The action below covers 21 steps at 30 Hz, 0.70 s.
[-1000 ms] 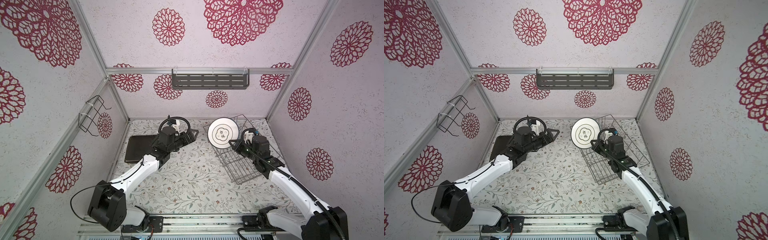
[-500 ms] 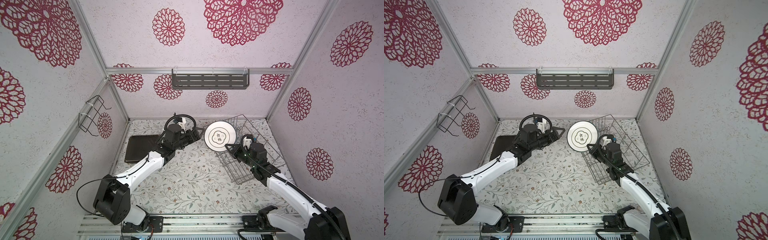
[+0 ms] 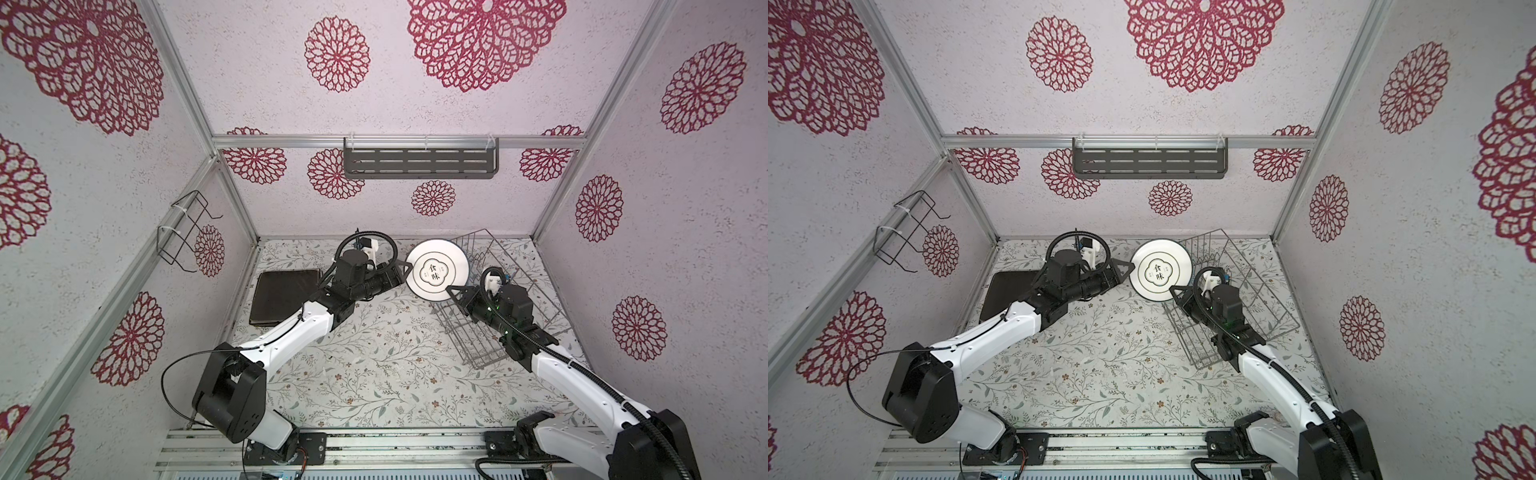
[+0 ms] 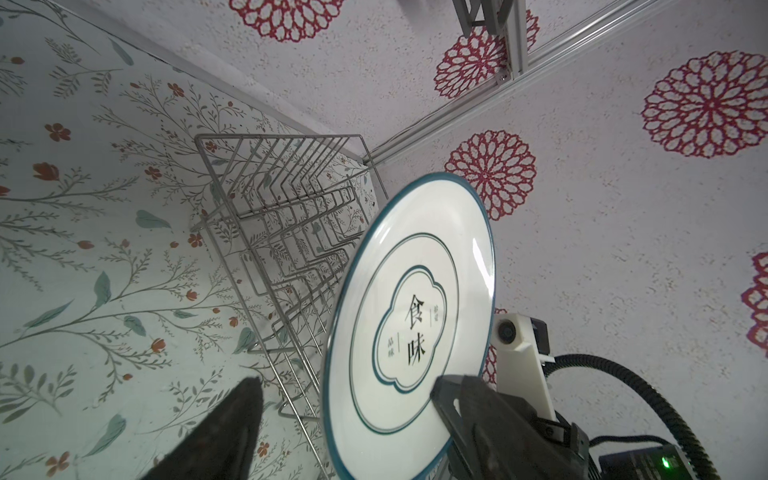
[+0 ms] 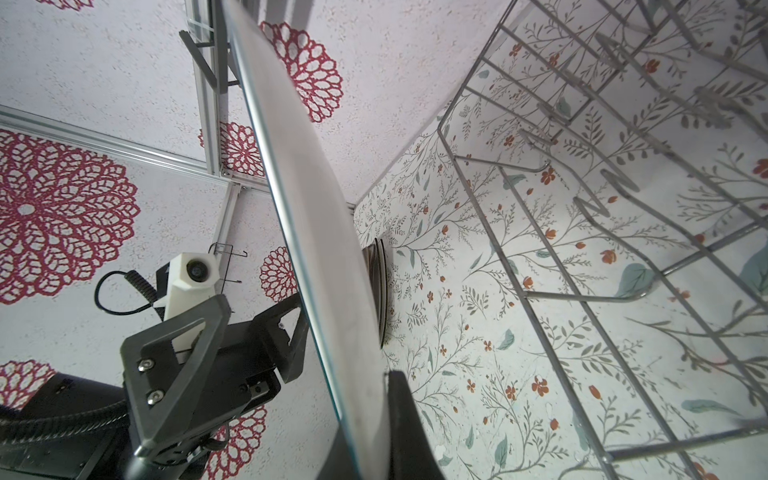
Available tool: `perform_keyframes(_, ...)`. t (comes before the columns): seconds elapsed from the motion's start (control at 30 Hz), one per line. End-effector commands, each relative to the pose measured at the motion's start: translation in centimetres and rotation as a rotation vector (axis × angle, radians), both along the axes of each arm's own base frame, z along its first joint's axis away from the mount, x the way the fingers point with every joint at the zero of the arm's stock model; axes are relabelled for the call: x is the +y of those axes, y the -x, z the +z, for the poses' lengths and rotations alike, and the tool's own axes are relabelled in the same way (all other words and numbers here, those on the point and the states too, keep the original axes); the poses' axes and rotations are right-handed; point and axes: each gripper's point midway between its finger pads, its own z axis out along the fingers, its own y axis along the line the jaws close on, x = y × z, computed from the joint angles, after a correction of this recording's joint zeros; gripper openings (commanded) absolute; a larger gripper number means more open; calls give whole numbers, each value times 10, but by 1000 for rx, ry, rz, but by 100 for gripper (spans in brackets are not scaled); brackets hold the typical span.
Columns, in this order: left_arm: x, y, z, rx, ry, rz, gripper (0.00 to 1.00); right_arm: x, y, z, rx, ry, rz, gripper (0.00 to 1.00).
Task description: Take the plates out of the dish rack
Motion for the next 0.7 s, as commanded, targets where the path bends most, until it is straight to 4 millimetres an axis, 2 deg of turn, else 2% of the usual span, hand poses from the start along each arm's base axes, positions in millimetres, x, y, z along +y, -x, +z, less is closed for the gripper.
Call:
perform_keyframes(0.0,-10,2,2,-24,15,-36,71,8,-1,39,-112,-68,32,0)
perform_keyframes(0.17,-13,1,-5,7,31,-38,58,10,0,40,-109,-75,47,0)
perform_keyframes(0.4,-17,1,-3,-3,47,-59,48,11,1,42,-109,-87,49,0)
perform_keyframes(0.5,-17,0,-3,-4,44,-57,39,11,1,41,-107,-86,49,0)
perform_keyframes(0.57,-15,-1,-3,-5,37,-50,27,12,1,42,-108,-88,55,0)
perform_keyframes(0.67,-14,-1,-4,-5,27,-44,23,13,2,45,-121,-98,63,0)
